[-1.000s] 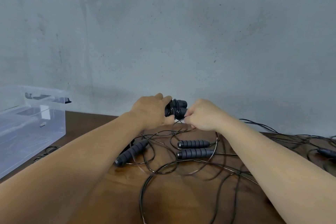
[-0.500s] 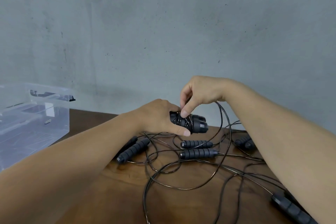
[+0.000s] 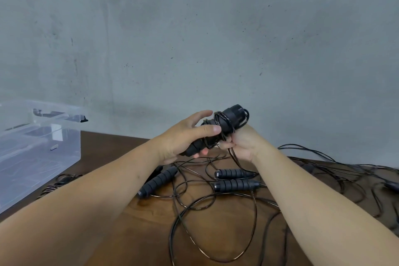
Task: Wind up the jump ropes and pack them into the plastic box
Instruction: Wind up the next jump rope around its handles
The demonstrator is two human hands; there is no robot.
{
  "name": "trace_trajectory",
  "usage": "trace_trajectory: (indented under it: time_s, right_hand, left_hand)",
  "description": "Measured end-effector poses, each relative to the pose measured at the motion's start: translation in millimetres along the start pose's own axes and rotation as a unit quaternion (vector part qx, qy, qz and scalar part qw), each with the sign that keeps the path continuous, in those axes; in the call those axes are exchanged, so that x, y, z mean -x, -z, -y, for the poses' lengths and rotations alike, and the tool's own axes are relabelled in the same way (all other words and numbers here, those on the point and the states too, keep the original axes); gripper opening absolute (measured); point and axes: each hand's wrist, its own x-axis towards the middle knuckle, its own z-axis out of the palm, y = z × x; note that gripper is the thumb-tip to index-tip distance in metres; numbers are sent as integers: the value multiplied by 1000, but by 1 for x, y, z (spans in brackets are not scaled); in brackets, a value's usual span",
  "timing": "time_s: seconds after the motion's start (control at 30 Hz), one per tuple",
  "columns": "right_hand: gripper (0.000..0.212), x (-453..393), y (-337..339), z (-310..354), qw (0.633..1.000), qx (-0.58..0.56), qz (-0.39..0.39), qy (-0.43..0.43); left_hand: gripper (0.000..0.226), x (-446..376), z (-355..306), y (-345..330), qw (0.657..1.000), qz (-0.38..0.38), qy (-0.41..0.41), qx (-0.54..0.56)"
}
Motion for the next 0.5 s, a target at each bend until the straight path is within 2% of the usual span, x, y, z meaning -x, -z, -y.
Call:
trace_trajectory:
  time_s: [0.07, 0.13, 0.2, 0.27, 0.33, 0.43, 0.5]
  right_hand:
    - [26, 3, -3, -7, 998, 51, -43, -6]
    - [31, 6, -7, -15, 994, 88, -67, -25]
    - [36, 10, -13, -19, 986, 142, -75, -40]
    - [32, 14, -18, -21, 970, 230, -67, -52]
    - [26, 18, -20, -17, 939, 337, -59, -41]
    - [33, 21, -17, -4, 853, 517, -62, -19]
    - [29, 19, -15, 4, 806, 588, -58, -21]
  left_hand:
    - [64, -3, -2, 3, 1000, -25, -13, 4]
    - [43, -7, -9, 8, 997, -82, -12, -5]
    - [37, -14, -13, 15, 987, -135, -10, -89]
    - [46, -18, -13, 21, 961, -155, -11, -230]
    - [56, -19, -12, 22, 931, -133, -9, -340]
    - [83, -21, -7, 20, 890, -66, 30, -449]
    - [96, -25, -1, 19, 836, -52, 55, -543]
